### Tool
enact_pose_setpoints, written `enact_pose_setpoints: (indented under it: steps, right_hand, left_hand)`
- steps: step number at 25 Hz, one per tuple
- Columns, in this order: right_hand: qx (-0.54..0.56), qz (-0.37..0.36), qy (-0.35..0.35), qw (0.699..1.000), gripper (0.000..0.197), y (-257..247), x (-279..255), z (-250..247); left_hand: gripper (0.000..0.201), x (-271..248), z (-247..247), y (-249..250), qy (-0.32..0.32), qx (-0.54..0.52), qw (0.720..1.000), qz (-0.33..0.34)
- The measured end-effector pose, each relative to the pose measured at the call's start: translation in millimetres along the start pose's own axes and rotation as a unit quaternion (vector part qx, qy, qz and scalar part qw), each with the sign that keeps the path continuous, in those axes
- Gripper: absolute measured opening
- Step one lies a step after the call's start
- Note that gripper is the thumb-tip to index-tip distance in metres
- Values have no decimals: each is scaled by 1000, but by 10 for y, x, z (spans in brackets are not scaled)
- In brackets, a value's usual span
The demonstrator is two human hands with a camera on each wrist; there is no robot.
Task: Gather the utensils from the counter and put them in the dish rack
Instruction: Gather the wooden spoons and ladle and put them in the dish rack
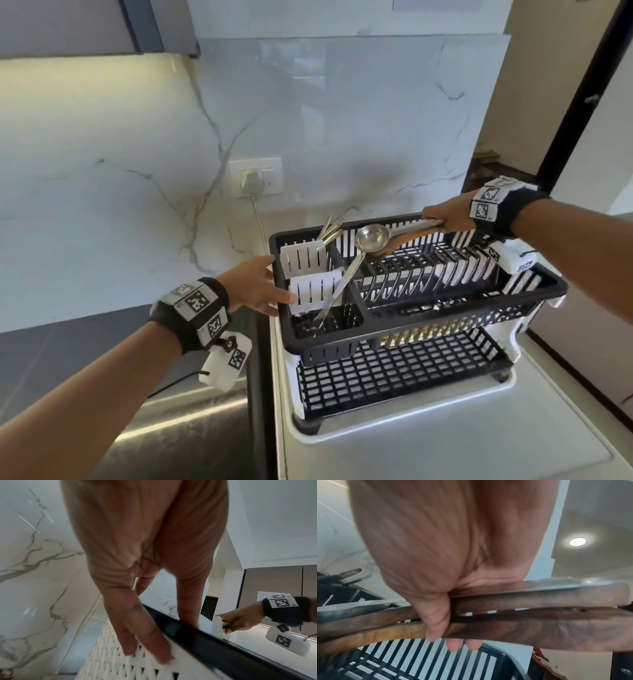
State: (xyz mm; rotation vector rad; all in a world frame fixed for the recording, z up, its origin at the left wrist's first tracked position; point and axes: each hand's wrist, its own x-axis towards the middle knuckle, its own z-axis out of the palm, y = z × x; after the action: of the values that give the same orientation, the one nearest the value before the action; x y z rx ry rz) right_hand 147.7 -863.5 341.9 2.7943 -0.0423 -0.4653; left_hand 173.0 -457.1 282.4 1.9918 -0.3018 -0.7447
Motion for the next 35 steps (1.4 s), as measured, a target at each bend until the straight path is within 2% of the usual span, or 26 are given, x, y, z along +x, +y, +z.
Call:
enact_pose_setpoints:
  steps: [5, 8, 12, 17, 19, 23, 25, 30, 35]
  right_hand:
    - [8, -7, -58, 998, 27, -240, 407, -2]
    - [13, -18, -66, 998, 34, -342, 598, 13]
    - [-9, -20, -111, 994, 34, -460, 749, 121]
    - [-46, -10, -135, 990, 31, -554, 789, 219]
    - [-31, -10, -120, 992, 33, -558, 793, 218]
    - [68, -12, -68, 995, 45, -590, 818, 155]
    - [102, -7, -36, 994, 44, -649, 819, 120]
    - [103, 8, 20, 994, 25, -664, 744, 42]
    - [88, 20, 19, 996, 5, -704, 635, 148]
  left_hand:
    - [102, 69, -42, -150, 7, -25, 1000, 7]
    - [108, 96, -44, -182, 9, -36, 999, 15]
    - [110, 71, -26, -195, 13, -44, 999, 14]
    - [111, 91, -20, -198, 17, -49, 999, 12]
    - [110, 101, -19, -195, 14, -45, 999, 12]
    - [110, 86, -13, -191, 15, -43, 999, 15]
    - [109, 65, -3, -191, 16, -47, 999, 12]
    - [108, 42, 8, -190, 21, -63, 998, 11]
    - [106, 43, 6, -220, 18, -69, 997, 15]
